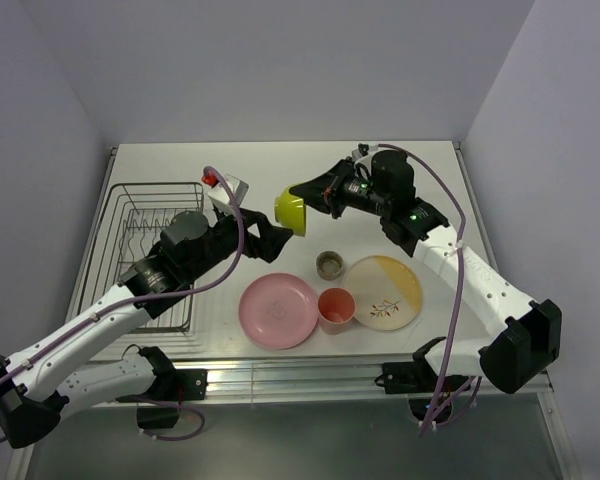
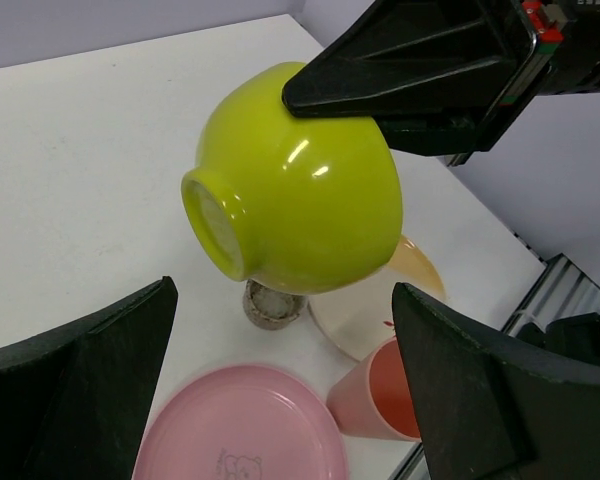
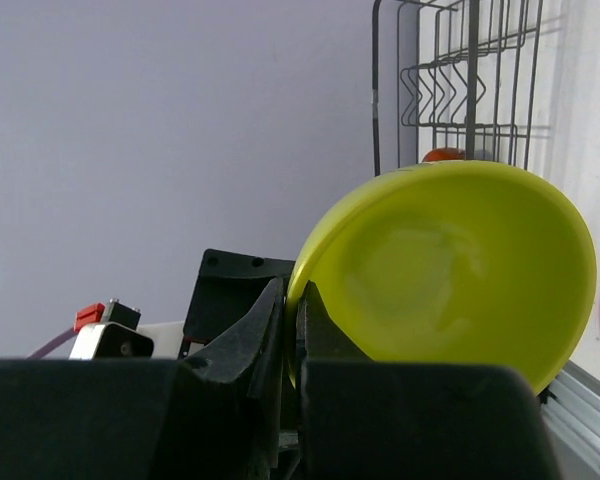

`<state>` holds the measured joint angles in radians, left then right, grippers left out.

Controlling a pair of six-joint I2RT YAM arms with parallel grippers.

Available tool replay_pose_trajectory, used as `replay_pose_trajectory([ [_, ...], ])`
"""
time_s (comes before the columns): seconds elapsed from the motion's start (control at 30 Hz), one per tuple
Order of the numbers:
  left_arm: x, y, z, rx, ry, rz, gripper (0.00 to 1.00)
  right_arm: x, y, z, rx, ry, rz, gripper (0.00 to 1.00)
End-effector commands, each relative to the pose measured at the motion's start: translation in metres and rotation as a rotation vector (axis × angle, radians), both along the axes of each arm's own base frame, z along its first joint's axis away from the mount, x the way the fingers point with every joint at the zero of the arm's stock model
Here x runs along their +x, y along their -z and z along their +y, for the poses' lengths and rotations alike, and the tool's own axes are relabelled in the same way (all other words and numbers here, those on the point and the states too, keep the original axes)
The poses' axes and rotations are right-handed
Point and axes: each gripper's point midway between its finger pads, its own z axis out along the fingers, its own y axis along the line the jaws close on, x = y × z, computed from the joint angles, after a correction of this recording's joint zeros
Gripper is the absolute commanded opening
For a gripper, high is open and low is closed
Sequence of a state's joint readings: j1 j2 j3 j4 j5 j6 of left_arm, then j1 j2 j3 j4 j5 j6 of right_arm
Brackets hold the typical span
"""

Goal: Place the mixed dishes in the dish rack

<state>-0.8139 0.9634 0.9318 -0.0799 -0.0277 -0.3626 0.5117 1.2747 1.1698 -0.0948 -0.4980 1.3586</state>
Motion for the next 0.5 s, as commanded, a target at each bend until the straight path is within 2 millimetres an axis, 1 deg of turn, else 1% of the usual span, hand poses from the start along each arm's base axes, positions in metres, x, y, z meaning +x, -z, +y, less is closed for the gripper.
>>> replay_pose_trajectory([
  [0.0, 0.007, -0.028, 0.003, -0.022, -0.052, -0.072, 0.96, -0.002, -0.018, 0.006, 0.064, 0.000, -0.019, 0.00],
  [0.1, 0.009, -0.027, 0.000, -0.015, -0.062, -0.070, 0.96, -0.004, -0.014, 0.007, 0.059, 0.016, 0.004, 0.00],
  [0.13, 0.010, -0.024, -0.001, -0.008, -0.074, -0.065, 0.96, -0.002, -0.014, 0.006, 0.059, 0.035, 0.007, 0.00],
  [0.2, 0.010, -0.025, -0.004, -0.003, -0.075, -0.066, 0.96, -0.002, -0.012, 0.006, 0.054, 0.057, 0.029, 0.00],
  [0.33, 0.013, -0.021, -0.009, 0.019, -0.096, -0.058, 0.96, -0.001, -0.012, 0.009, 0.031, 0.096, 0.042, 0.00],
  [0.47, 0.012, -0.023, -0.009, 0.019, -0.101, -0.052, 0.96, 0.001, -0.014, 0.004, 0.029, 0.141, 0.045, 0.00],
])
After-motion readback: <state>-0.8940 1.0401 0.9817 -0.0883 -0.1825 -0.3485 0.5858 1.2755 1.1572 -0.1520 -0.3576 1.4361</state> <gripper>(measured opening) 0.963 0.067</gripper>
